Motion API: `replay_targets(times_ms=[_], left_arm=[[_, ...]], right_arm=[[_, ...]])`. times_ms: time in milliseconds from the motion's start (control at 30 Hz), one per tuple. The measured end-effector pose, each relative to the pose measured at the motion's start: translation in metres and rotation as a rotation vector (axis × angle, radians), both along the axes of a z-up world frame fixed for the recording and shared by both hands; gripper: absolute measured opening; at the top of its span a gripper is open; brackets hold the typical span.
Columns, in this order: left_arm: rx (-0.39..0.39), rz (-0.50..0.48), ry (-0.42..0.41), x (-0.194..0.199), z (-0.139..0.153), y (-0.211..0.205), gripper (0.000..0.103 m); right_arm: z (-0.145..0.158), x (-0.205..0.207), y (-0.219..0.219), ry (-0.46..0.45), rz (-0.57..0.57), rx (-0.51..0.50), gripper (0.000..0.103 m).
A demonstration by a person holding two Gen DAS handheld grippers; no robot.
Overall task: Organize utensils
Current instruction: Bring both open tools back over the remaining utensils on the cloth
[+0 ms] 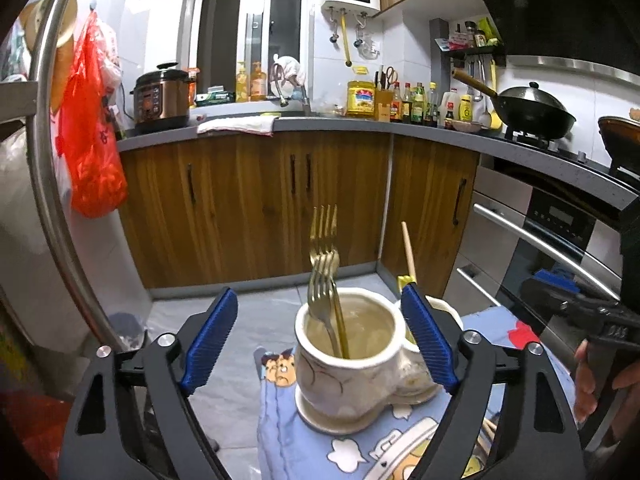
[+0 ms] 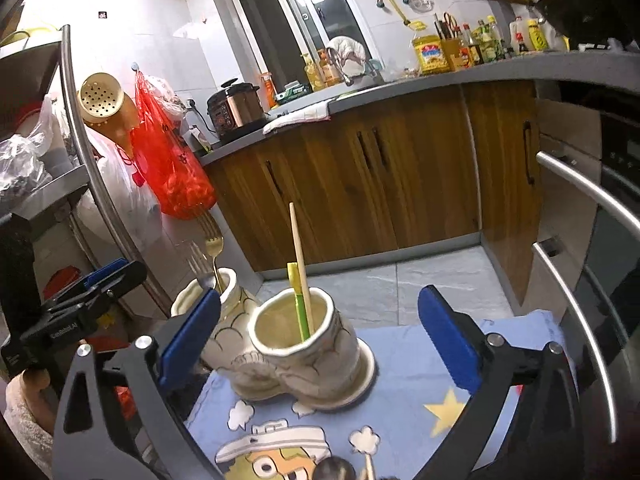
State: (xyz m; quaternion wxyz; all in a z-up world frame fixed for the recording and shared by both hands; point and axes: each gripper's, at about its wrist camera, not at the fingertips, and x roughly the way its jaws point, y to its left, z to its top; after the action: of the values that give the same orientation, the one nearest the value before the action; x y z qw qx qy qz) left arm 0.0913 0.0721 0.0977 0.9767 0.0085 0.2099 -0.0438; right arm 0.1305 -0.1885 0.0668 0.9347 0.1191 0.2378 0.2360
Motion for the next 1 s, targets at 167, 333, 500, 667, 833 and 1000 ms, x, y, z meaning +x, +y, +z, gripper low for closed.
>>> replay_targets(times_ms=[167,333,500,667,833,1000], left_arm=[[0.014,-0.018,-0.004,-0.020,-0.004,-0.010,0.092],[-0.009,-0.057,0.042,-0.035,-0.015,-0.024,0.093],[0.032,-0.088,0.085,-0.043,-0.031,-0.042,0.093],[0.036,-0.110,0.151,-0.044,-0.053,-0.053,0.093],[0.056,-0.134,0.231,-0.046,-0.082,-0.067,0.093],[0.039,-0.163,0.307,-0.050,-0.105,-0.078,0.093]], right_arm=[[0.004,-0.029,-0.018,-0.026,-0.033,-0.081,0.098],[-0.006,-0.051,-0.031,-0.030,-0.076,-0.186,0.098],[-0.031,-0.063,-0.052,0.056,-0.077,-0.213,0.098],[-0.052,-0.070,-0.066,0.133,-0.097,-0.242,0.098],[-0.071,-0.077,-0.071,0.193,-0.079,-0.263,0.098],[-0.088,-0.080,-0.063,0.237,-0.041,-0.307,0.098]])
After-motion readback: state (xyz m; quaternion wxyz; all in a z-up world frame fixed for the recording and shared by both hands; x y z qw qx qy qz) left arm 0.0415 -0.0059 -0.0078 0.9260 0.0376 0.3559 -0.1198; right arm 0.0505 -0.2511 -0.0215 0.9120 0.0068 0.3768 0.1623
